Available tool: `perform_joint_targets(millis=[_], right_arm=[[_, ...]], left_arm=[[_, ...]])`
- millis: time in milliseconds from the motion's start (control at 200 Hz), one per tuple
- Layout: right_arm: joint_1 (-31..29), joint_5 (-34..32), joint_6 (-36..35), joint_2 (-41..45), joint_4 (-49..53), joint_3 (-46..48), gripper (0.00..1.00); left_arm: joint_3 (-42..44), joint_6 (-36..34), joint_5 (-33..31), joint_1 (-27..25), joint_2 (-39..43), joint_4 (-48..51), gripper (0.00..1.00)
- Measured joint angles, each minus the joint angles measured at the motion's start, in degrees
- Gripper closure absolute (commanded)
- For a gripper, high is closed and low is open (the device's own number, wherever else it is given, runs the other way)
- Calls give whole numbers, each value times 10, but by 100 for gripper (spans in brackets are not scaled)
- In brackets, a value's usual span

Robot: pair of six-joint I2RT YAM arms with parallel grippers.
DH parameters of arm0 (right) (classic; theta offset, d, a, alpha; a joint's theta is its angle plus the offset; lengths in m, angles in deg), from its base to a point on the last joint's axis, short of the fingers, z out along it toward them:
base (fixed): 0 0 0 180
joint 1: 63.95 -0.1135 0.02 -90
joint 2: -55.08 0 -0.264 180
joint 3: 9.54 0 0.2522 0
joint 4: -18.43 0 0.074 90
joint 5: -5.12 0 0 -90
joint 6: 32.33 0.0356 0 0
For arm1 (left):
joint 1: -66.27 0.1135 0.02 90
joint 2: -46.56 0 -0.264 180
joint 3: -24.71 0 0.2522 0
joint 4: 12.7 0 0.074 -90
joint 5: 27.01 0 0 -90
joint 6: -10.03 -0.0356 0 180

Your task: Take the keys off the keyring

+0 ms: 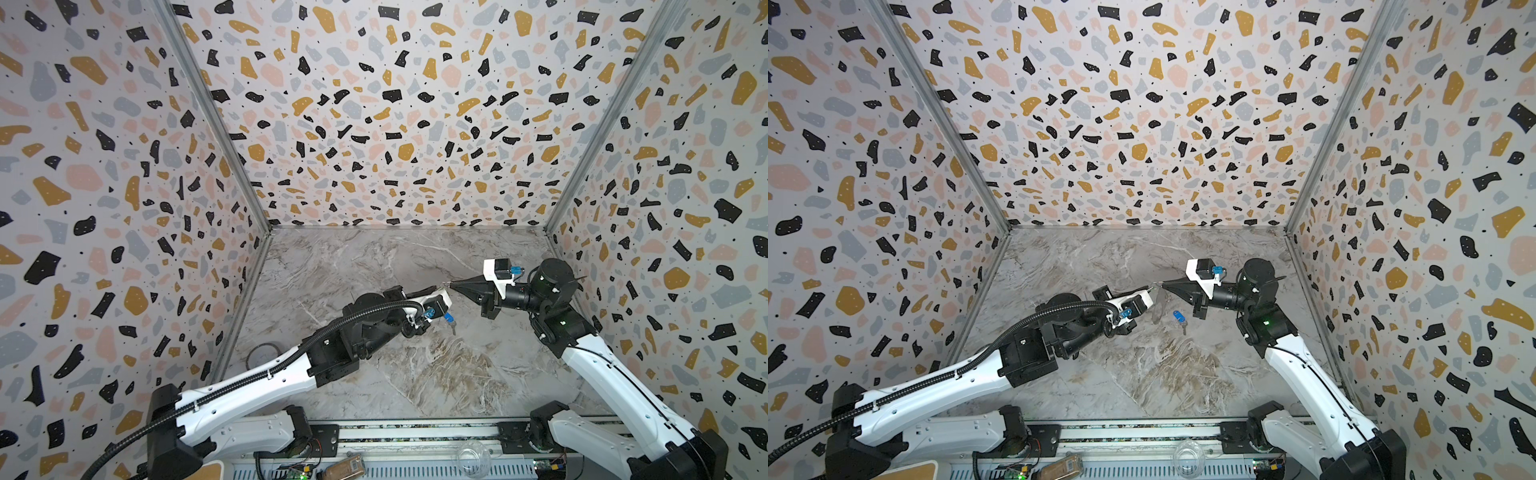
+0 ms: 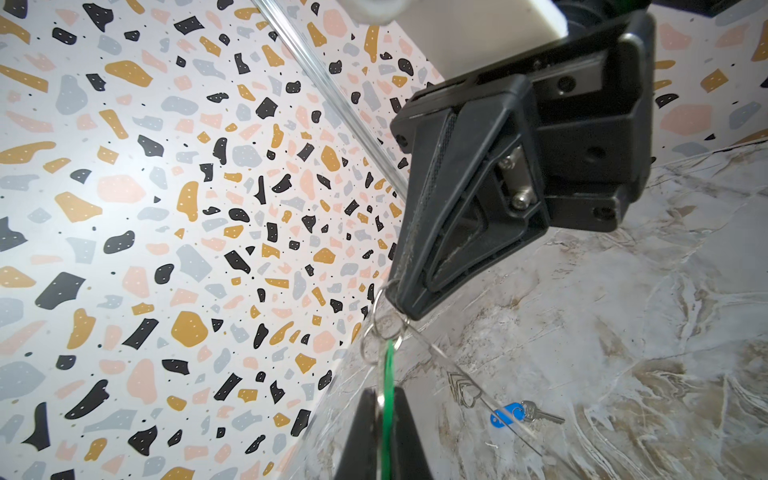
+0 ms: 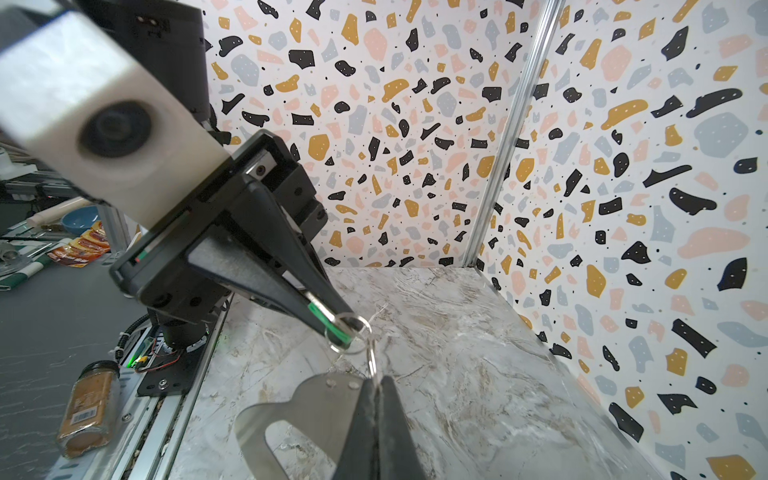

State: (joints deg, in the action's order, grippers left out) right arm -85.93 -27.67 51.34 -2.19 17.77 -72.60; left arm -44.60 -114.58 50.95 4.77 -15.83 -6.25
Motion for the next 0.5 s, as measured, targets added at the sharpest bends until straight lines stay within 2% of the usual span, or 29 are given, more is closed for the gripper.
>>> perform_joint_targets(millis=[501], right_arm=[[-5, -26, 9, -2, 28, -19, 100]], left_arm=[[1, -8, -48, -14, -3, -5, 100]])
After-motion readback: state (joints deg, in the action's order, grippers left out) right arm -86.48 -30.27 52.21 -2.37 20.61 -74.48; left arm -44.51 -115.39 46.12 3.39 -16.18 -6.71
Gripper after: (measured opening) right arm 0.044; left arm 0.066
